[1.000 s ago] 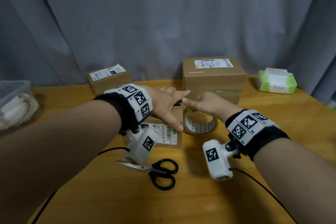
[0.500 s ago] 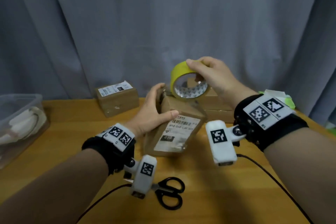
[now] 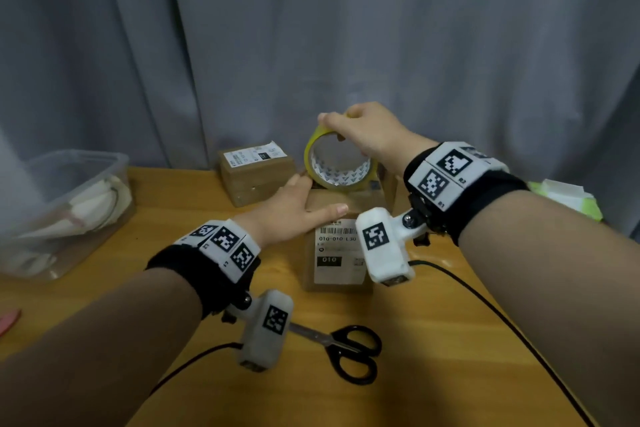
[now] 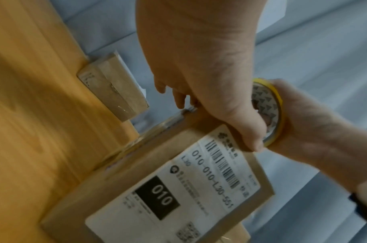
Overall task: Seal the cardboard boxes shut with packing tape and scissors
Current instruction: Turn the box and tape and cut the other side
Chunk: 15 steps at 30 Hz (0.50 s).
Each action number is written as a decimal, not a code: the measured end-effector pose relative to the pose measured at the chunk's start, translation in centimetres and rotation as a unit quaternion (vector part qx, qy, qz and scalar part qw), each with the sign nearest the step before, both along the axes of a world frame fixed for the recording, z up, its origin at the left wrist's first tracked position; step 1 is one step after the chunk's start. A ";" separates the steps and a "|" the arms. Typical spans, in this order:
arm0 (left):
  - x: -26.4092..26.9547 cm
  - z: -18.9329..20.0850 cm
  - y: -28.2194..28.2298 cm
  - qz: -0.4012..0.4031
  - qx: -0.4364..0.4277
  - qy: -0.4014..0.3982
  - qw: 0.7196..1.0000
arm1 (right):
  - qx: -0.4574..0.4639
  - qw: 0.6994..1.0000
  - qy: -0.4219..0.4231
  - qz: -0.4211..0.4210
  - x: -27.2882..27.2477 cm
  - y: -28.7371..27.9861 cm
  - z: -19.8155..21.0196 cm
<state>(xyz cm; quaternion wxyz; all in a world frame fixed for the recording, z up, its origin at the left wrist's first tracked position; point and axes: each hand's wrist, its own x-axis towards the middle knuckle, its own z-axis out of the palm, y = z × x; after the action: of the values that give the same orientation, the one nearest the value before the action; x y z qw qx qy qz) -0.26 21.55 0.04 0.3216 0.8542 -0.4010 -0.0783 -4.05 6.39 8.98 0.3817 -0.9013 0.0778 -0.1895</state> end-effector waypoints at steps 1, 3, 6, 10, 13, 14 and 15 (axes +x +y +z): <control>0.0 0.1 0.0 0.005 0.023 -0.020 1.000 | -0.015 1.000 0.006 -0.003 -0.2 -0.1 0.4; 0.4 0.2 0.0 0.017 0.088 -0.066 0.994 | -0.081 0.996 0.016 -0.017 -0.9 -0.9 1.5; 0.3 0.8 -0.1 0.018 0.148 -0.102 0.983 | -0.225 0.968 0.085 -0.069 -2.4 -3.6 2.7; 0.0 1.9 -0.3 -0.002 0.205 -0.115 0.972 | -0.230 0.958 0.152 -0.076 -3.6 -5.8 1.4; -0.5 3.3 -0.4 -0.011 0.269 -0.163 0.949 | -0.233 0.960 0.133 -0.083 -3.3 -5.7 0.6; -0.6 3.7 -0.5 -0.012 0.284 -0.182 0.941 | -0.240 0.958 0.133 -0.084 -3.2 -5.8 0.6; -0.7 4.0 -0.9 -0.016 0.293 -0.198 0.935 | -0.245 0.956 0.135 -0.086 -3.2 -5.9 0.5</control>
<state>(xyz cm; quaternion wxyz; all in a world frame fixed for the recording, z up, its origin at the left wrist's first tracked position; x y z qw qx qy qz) -0.94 20.63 4.06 -0.0302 0.9022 -0.4294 -0.0267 -7.20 0.50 9.52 0.1171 -0.9742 0.1573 -0.1118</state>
